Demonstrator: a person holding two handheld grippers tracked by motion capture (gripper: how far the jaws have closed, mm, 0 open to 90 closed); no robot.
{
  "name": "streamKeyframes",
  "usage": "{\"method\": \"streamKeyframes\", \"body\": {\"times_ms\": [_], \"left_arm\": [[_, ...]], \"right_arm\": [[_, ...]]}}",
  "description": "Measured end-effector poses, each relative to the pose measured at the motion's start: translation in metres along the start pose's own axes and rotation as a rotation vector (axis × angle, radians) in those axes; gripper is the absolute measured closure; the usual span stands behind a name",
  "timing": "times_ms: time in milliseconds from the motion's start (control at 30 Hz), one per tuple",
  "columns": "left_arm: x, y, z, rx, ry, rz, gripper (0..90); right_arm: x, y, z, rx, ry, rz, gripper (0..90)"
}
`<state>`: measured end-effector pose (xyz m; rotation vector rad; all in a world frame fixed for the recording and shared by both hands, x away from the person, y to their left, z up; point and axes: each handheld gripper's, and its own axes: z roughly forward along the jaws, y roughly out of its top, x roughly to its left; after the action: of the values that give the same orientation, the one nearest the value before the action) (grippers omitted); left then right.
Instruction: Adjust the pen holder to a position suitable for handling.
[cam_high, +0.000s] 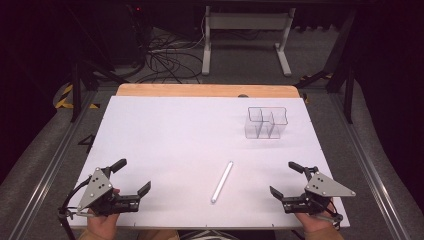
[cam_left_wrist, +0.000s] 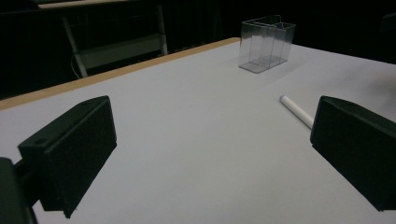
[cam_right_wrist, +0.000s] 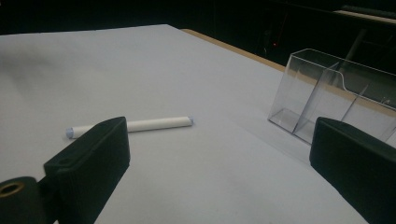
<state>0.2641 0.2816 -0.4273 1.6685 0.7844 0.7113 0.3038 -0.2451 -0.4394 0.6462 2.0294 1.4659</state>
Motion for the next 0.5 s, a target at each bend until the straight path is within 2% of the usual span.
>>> {"method": "streamKeyframes", "body": {"times_ms": [200,500], "left_arm": [[-0.0013,0.0005,-0.0003,0.004,0.014,0.027,1.5],[-0.0006,0.0,-0.0009,-0.004,0.017,0.018,1.7]], "right_arm": [[-0.0007,0.0009,-0.002,-0.009,-0.001,-0.003,5.6],[-0.0014,0.0014,-0.0011,-0.002,0.003,-0.01,6.5]]}}
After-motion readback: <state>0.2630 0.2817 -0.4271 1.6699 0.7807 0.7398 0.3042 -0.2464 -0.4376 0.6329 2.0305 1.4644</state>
